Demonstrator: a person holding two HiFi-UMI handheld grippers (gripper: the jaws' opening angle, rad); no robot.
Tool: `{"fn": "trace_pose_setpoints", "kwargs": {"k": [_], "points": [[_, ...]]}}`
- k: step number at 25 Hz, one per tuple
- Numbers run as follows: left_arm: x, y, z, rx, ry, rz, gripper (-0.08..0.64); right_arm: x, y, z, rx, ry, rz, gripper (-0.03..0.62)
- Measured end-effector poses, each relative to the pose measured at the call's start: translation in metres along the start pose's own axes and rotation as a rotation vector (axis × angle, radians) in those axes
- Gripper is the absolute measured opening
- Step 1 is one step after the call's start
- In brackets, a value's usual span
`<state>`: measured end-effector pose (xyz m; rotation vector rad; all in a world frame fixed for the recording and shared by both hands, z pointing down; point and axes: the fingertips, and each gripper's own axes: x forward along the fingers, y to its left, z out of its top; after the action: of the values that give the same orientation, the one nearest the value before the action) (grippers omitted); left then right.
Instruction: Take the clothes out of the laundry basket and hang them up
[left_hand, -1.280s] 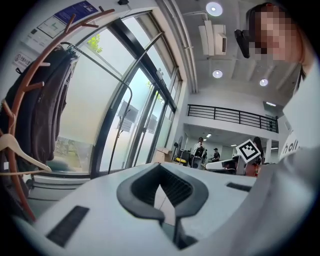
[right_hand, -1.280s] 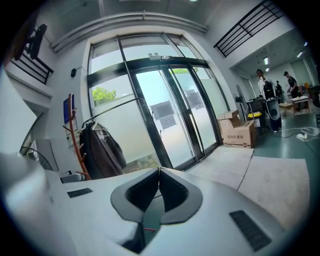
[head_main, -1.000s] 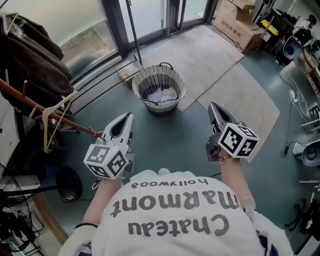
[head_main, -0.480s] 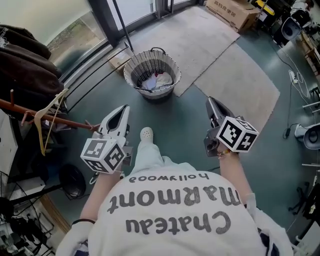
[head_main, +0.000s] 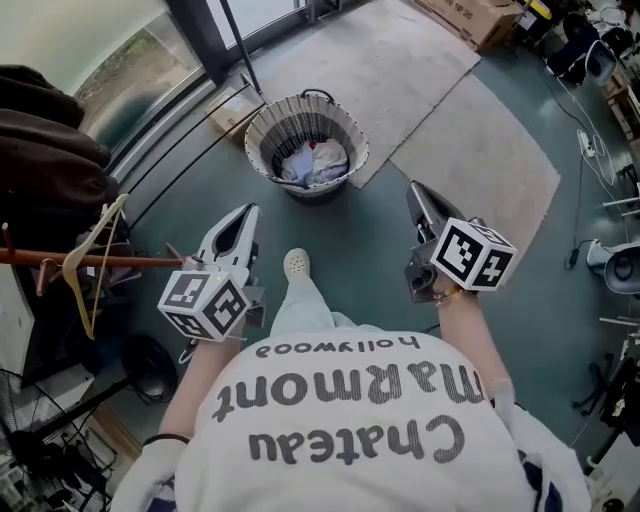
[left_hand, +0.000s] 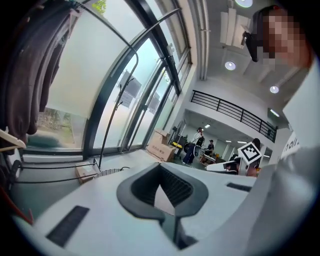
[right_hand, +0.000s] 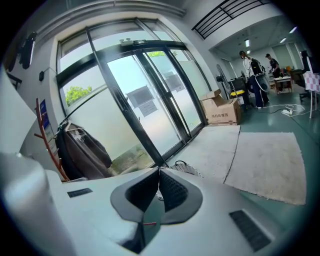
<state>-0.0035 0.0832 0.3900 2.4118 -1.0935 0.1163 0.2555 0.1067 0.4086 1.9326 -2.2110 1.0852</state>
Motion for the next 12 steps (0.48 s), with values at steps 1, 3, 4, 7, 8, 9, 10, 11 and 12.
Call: {"fn": "trace_pose_setpoints", "kwargs": {"k": [1, 3, 4, 7, 8, 9, 10, 11, 12], "points": [[0.006, 0.008, 0.006, -0.008, 0.003, -0.001, 0.008, 0.01, 0.003, 0.003, 0.002, 0.005, 0.002, 0.029], [0.02, 0.023, 0.022, -0.005, 0.0, -0.003, 0.008, 0.032, 0.008, 0.013, 0.01, 0.004, 0.005, 0.029], [0.027, 0.031, 0.032, -0.007, -0.006, -0.003, 0.008, 0.043, 0.011, 0.019, 0.014, 0.0, 0.008, 0.029], [0.041, 0.061, 0.054, -0.02, -0.017, 0.014, 0.008, 0.074, 0.023, 0.037, 0.021, -0.007, 0.016, 0.029], [0.045, 0.071, 0.06, -0.025, -0.016, 0.026, 0.008, 0.084, 0.028, 0.042, 0.022, -0.01, 0.02, 0.029], [0.048, 0.082, 0.066, -0.031, -0.014, 0.038, 0.008, 0.093, 0.032, 0.048, 0.024, -0.014, 0.024, 0.029], [0.052, 0.091, 0.071, -0.036, -0.012, 0.048, 0.008, 0.102, 0.035, 0.053, 0.025, -0.018, 0.026, 0.029], [0.056, 0.1, 0.077, -0.037, -0.009, 0.056, 0.008, 0.11, 0.038, 0.059, 0.028, -0.021, 0.025, 0.029], [0.06, 0.107, 0.082, -0.033, -0.007, 0.06, 0.008, 0.118, 0.04, 0.064, 0.03, -0.024, 0.022, 0.029]]}}
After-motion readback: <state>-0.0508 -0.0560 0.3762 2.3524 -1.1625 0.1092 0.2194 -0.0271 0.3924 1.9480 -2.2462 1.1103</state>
